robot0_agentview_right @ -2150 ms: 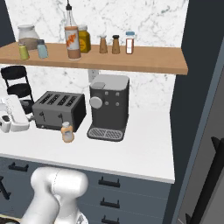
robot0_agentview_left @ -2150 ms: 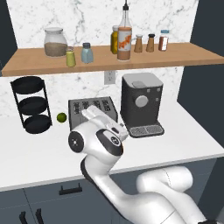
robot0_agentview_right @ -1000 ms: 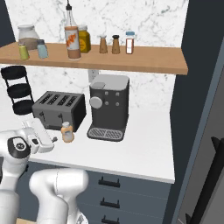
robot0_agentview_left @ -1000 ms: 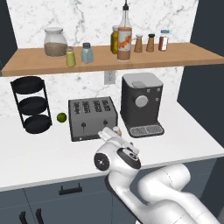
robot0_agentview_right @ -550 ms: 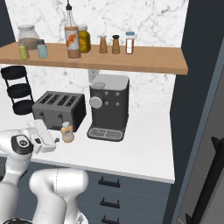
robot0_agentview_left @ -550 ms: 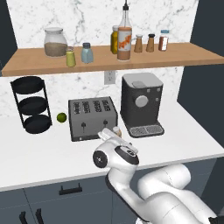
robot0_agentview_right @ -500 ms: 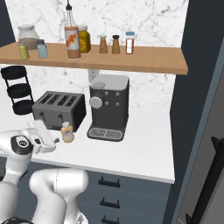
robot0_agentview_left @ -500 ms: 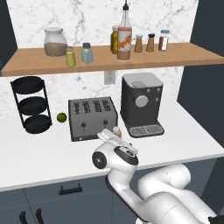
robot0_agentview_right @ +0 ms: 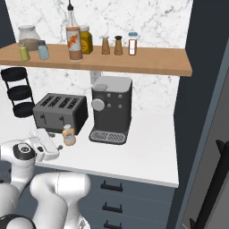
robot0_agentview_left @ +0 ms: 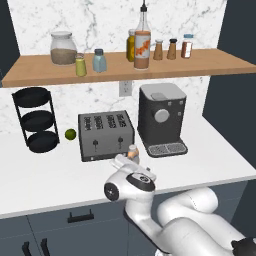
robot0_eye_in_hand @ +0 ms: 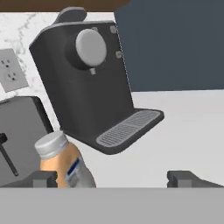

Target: Put the shaker and condiment bottle from the counter next to their counterparts in the cabinet.

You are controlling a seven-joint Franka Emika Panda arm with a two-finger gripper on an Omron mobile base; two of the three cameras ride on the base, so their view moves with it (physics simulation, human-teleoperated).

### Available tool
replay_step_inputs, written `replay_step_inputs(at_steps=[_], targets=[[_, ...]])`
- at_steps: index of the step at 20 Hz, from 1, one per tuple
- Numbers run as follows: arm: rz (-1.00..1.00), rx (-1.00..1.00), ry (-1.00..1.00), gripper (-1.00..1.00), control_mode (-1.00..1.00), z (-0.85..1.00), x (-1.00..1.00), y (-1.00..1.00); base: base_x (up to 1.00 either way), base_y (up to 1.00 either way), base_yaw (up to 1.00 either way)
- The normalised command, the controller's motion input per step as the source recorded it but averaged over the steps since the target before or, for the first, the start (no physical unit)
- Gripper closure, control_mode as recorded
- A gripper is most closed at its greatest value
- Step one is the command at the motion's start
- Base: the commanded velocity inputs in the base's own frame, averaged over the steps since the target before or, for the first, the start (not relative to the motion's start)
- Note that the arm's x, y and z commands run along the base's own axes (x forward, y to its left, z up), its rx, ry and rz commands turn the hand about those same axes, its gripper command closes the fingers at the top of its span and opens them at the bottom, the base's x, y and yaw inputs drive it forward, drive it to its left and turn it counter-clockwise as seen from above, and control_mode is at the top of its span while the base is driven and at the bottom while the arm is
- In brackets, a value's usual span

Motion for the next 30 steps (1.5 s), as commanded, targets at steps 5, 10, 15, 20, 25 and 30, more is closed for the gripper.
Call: replay_step_inputs(at_steps=[5,10,15,20,25,30], targets=[[0.00,-0.10,0.03,-1.00,-1.00,-0.06,0.12,0.09,0.00,0.00,0.00],[0.00,-0.09,0.02,-1.00,-1.00,0.00,0.21,0.08,0.00,0.00,0.00],[0.00,-0.07,0.02,-1.00,-1.00,-0.01,0.26,0.00,0.00,0.00,0.00],[0.00,-0.06,0.00,-1.00,-1.00,-0.01,0.06,0.01,0.00,0.00,0.00],[0.00,-0.04,0.00,-1.00,-1.00,-0.05,0.02,0.00,0.00,0.00,0.00],[0.00,0.00,0.00,-1.00,-1.00,-0.02,0.07,0.00,0.00,0.00,0.00]])
